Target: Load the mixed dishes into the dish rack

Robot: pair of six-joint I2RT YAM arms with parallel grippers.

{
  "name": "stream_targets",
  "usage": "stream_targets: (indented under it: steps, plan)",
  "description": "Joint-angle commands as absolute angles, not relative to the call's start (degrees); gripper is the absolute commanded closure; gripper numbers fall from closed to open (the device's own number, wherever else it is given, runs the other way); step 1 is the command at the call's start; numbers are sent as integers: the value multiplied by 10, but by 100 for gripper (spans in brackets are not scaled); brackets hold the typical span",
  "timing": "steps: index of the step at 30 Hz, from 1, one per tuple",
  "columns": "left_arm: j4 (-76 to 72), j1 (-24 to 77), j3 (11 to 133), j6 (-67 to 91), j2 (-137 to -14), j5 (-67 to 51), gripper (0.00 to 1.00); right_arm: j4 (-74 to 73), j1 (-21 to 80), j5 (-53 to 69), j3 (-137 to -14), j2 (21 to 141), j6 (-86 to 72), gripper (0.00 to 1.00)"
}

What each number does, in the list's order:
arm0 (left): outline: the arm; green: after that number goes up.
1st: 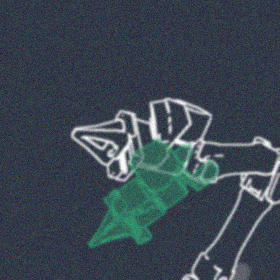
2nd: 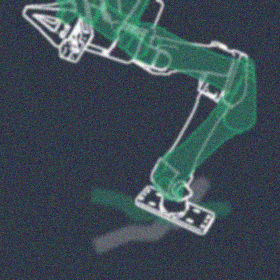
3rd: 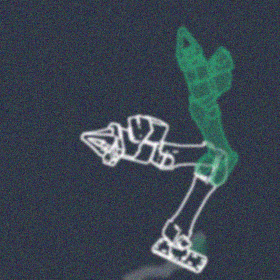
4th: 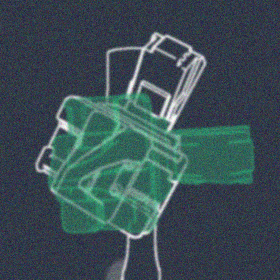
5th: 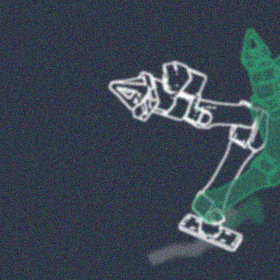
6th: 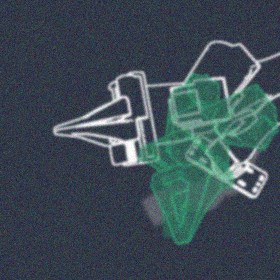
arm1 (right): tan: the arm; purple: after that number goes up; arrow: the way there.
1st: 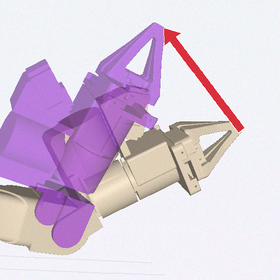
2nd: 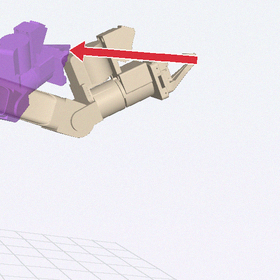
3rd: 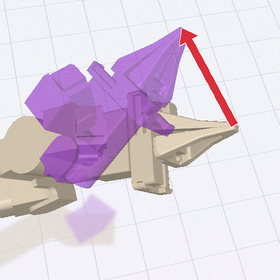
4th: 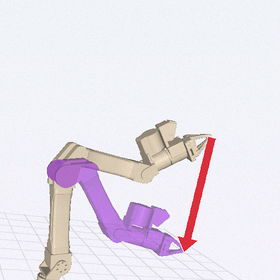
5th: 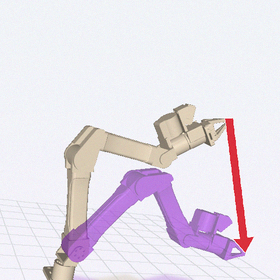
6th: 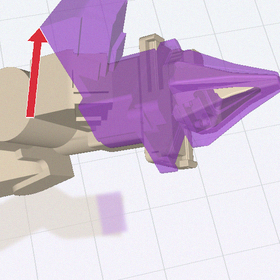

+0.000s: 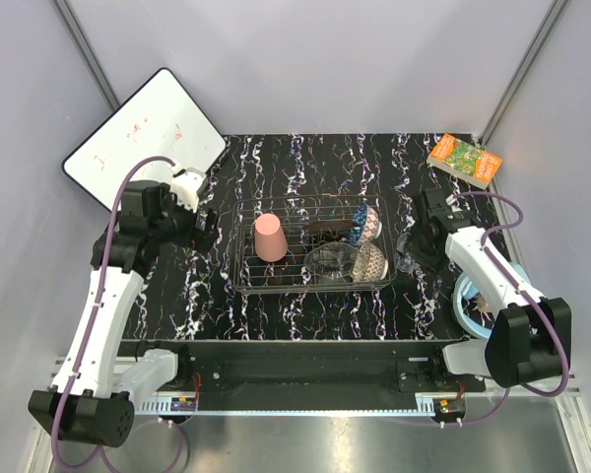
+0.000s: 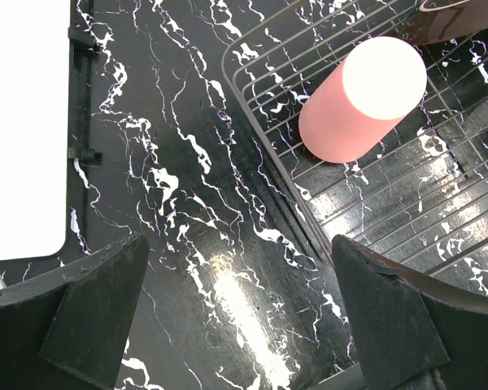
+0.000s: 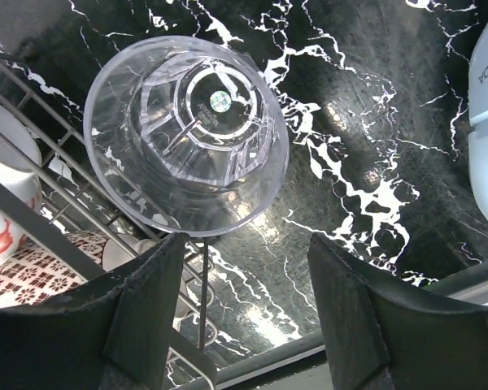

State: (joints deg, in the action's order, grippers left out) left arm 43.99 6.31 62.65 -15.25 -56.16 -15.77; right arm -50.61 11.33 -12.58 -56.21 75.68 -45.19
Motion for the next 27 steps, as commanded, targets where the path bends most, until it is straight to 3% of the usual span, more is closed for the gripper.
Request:
stream_targets:
  steps: [1, 7, 27]
  plan:
    - [439, 61, 648, -161, -544, -153, 1, -490, 106, -95, -559, 743, -447, 28]
    - [443, 61, 650, -155, -544, -157, 1, -508, 101, -91, -567, 681, -438, 23]
    - [461, 62, 677, -142, -562, -182, 1, -468, 33, -91, -553, 771, -418, 25]
